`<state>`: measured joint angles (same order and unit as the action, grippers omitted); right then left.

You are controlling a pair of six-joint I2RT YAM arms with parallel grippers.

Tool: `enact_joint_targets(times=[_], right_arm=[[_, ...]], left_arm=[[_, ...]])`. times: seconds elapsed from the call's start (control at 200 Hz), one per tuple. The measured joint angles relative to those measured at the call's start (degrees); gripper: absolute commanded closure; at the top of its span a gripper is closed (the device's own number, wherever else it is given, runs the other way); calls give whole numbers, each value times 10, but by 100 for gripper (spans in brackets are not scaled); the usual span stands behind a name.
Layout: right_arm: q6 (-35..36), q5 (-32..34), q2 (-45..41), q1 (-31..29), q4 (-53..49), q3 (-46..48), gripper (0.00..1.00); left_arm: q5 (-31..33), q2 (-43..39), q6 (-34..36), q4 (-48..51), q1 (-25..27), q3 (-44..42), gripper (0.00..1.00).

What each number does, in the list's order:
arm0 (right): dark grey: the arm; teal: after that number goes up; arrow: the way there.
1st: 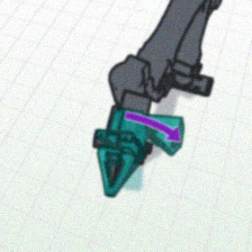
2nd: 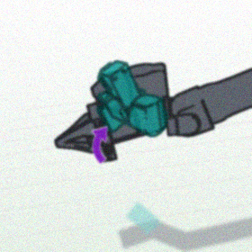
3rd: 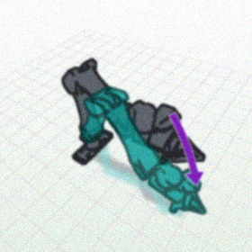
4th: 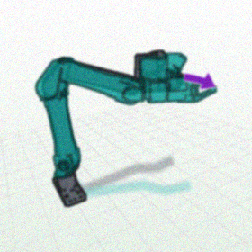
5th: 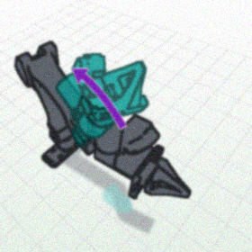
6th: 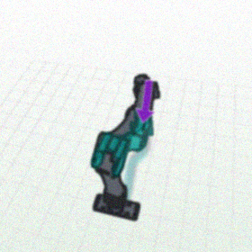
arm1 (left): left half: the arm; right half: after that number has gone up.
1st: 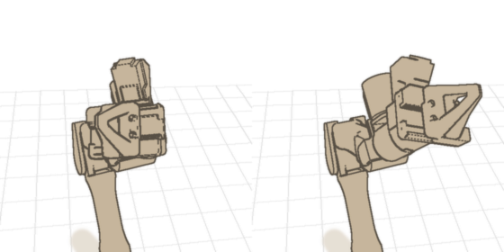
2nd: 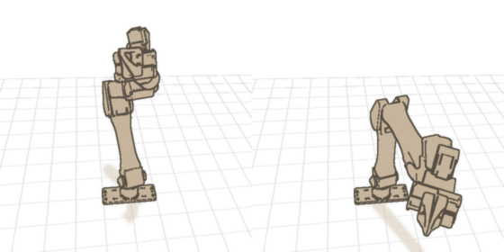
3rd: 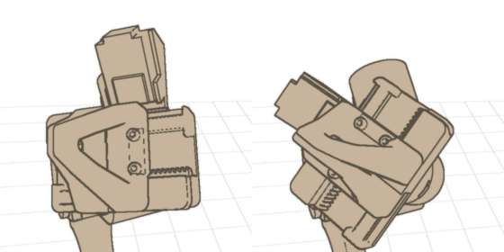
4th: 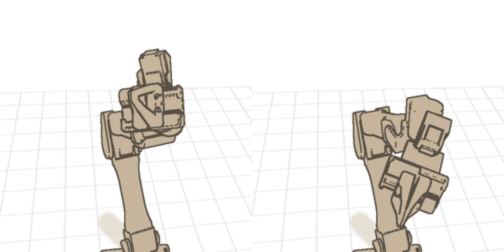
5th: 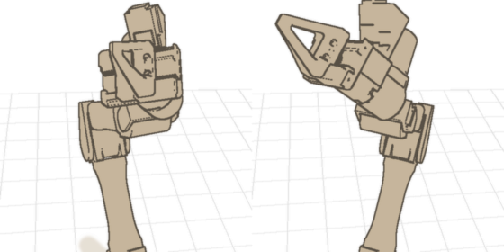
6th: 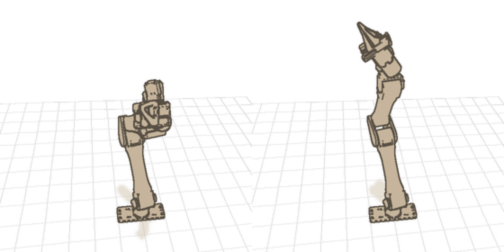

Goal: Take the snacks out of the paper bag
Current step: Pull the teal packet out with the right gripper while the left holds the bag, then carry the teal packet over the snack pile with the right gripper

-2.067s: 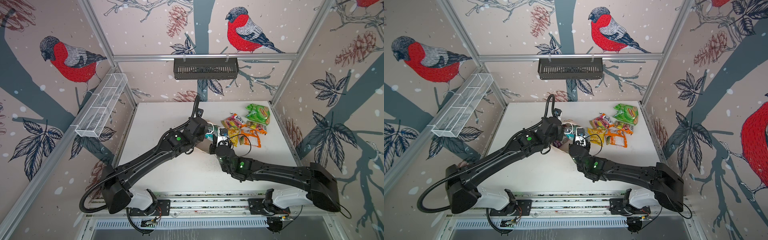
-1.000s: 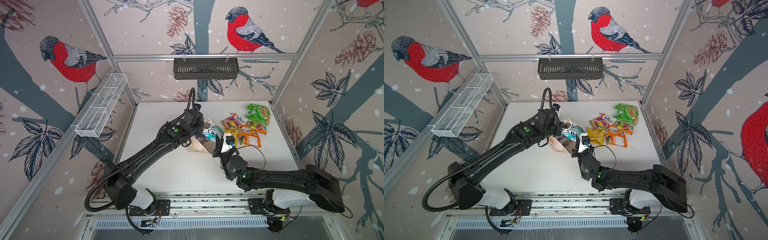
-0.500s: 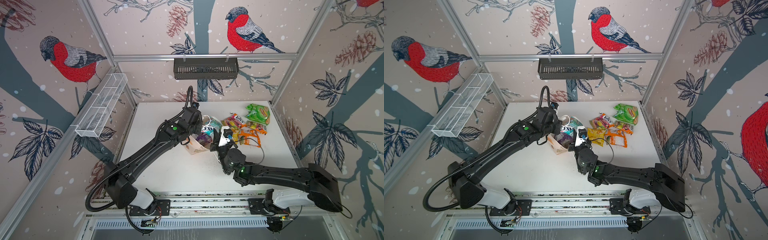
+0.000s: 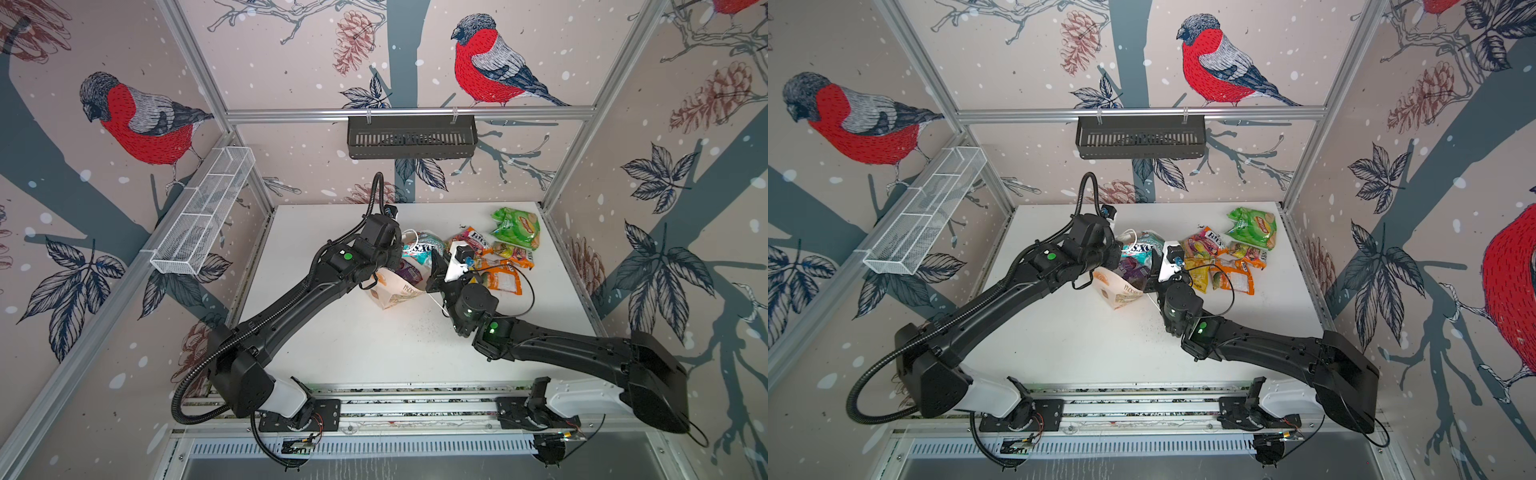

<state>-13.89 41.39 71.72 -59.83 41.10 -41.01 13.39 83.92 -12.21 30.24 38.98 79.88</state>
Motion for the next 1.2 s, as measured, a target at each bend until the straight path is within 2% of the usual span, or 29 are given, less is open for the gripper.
enact_joint_targets(times=[0.195, 0.44, 0.675, 1.201], right_arm=[[-11, -38, 0, 4, -3, -13, 100], [6, -43, 27, 3, 43, -10, 100], [19, -49, 18, 3, 68, -1, 100], [-26, -77, -7, 29, 69, -9, 100]], left_arm=[[-22, 12, 6, 1, -22, 13, 100], [-56, 21, 6, 7, -45, 26, 100], [-97, 19, 2, 18, -68, 40, 100], [-139, -13, 2, -26, -77, -14, 100]])
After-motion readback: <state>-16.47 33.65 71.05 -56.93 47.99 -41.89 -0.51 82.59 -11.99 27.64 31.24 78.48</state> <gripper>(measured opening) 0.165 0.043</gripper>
